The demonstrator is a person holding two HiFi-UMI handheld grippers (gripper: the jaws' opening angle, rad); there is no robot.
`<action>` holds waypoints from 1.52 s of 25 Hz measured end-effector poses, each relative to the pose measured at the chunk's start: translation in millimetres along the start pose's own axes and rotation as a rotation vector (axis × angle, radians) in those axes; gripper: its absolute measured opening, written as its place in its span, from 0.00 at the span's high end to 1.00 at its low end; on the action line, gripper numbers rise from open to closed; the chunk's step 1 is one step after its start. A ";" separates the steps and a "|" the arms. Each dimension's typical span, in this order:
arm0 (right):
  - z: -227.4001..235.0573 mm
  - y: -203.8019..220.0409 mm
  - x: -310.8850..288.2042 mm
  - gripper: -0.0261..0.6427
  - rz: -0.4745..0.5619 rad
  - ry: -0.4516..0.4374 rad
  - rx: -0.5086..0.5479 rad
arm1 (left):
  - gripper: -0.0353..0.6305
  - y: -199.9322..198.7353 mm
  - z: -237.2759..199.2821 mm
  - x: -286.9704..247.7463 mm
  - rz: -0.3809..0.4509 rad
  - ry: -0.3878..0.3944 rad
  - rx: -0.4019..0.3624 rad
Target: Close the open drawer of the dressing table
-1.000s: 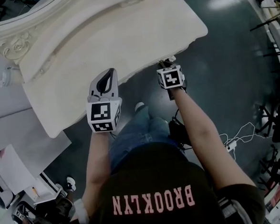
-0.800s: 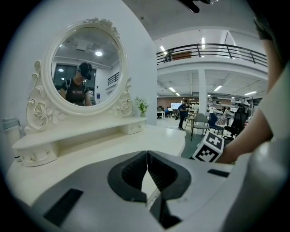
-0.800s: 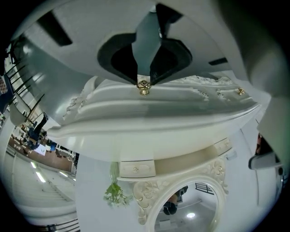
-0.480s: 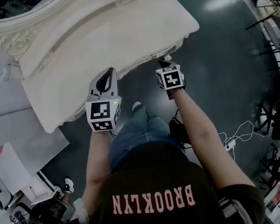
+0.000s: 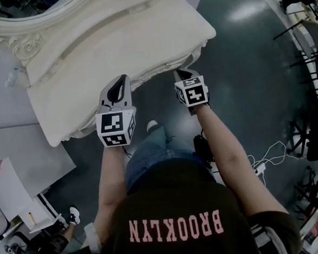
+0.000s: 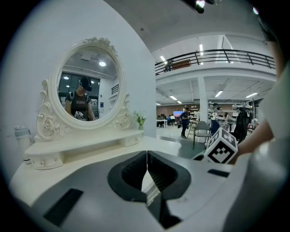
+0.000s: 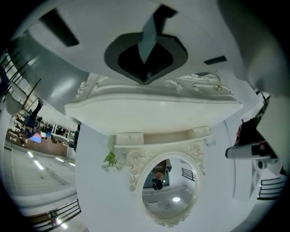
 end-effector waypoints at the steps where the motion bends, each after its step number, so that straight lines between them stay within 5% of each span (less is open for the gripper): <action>1: -1.0 -2.7 5.4 0.96 0.013 0.000 0.004 | 0.94 -2.9 1.0 1.7 0.009 -0.004 0.001; 17: 11.3 -74.0 122.7 0.97 0.401 0.076 -0.052 | 0.94 -64.0 26.3 15.3 0.161 0.014 -0.044; 26: -1.5 -121.4 185.6 0.97 0.604 0.082 0.096 | 0.94 -95.1 38.0 19.5 0.232 0.012 -0.037; 38: 5.5 -164.4 251.5 0.97 0.748 0.136 0.186 | 0.94 -145.0 46.2 24.7 0.323 0.025 -0.080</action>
Point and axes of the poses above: the fingertips, and each gripper's own axes: x backward along the fingers, z to its right, y out of its underside, the point moved 7 cm from there along x, backward along the fingers, and after that the axes turned 8 degrees about z, right-handed, at the moved point
